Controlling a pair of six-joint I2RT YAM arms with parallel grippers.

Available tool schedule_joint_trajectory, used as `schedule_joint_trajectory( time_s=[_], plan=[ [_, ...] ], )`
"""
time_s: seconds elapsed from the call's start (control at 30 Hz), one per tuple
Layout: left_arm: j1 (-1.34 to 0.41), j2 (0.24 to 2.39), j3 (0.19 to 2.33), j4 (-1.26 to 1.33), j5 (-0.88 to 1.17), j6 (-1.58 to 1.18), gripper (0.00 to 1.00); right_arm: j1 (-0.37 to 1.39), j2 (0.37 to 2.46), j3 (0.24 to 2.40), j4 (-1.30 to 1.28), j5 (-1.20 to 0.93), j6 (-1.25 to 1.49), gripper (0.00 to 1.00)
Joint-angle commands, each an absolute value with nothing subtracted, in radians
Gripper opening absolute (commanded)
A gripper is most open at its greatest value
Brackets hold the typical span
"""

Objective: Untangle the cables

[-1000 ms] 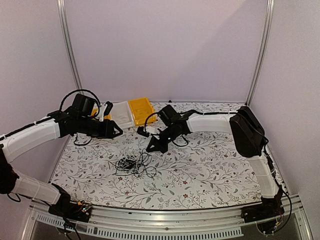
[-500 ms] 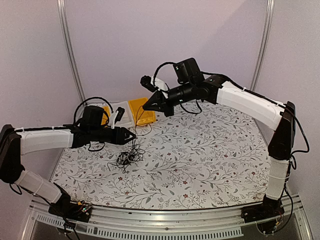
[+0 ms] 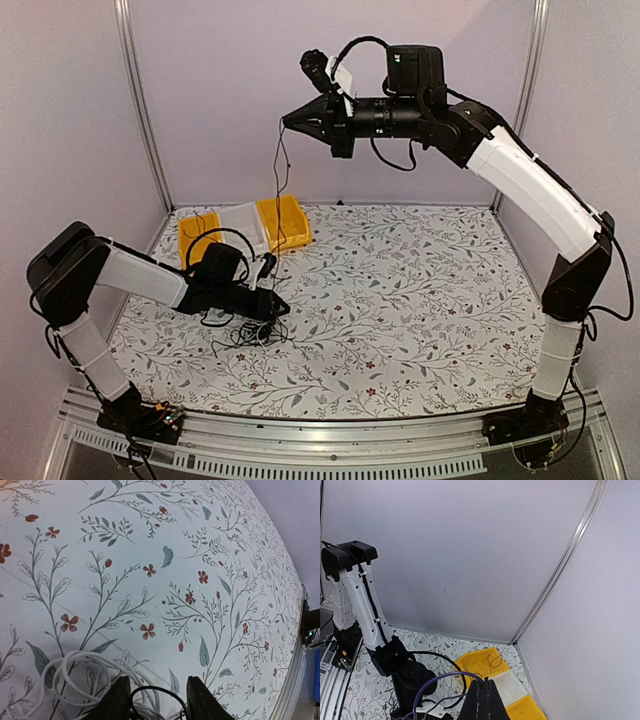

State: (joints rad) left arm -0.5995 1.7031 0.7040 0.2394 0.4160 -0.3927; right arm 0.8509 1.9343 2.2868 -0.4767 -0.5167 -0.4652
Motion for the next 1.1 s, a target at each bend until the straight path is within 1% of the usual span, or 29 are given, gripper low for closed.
schedule_joint_trajectory(
  time_s=[0.0,0.17,0.33,0.5,0.6,0.67,0.73,0.9,1.07],
  plan=[
    [-0.613,1.71,0.666,0.218,0.392,-0.377,0.41,0.855,1.845,2.32,-0.317,-0.424,-0.435,0.0],
    [-0.614,1.747,0.672,0.183,0.39,-0.373,0.42,0.854,1.802,2.389,-0.211,-0.371,-0.431,0.0],
    [-0.615,1.744,0.675,0.175,0.37,-0.376,0.42,0.85,1.758,2.393,-0.162,-0.325,-0.448,0.0],
    [-0.615,1.731,0.672,0.159,0.361,-0.38,0.42,0.8,1.73,2.401,-0.083,-0.309,-0.414,0.0],
    [-0.623,1.696,0.682,0.147,0.364,-0.374,0.42,0.783,1.729,2.396,-0.09,-0.281,-0.494,0.0],
    [-0.625,1.665,0.698,0.127,0.353,-0.366,0.42,0.756,1.727,2.391,-0.101,-0.282,-0.465,0.0],
    [-0.627,1.636,0.72,0.095,0.338,-0.36,0.42,0.742,1.719,2.359,-0.112,-0.282,-0.417,0.0],
    [-0.632,1.543,0.791,0.038,0.323,-0.354,0.43,0.736,1.667,2.183,-0.109,-0.27,-0.412,0.0],
    [-0.645,1.44,0.867,0.03,0.299,-0.357,0.47,0.733,1.603,1.995,-0.125,-0.286,-0.44,0.0]
  ],
)
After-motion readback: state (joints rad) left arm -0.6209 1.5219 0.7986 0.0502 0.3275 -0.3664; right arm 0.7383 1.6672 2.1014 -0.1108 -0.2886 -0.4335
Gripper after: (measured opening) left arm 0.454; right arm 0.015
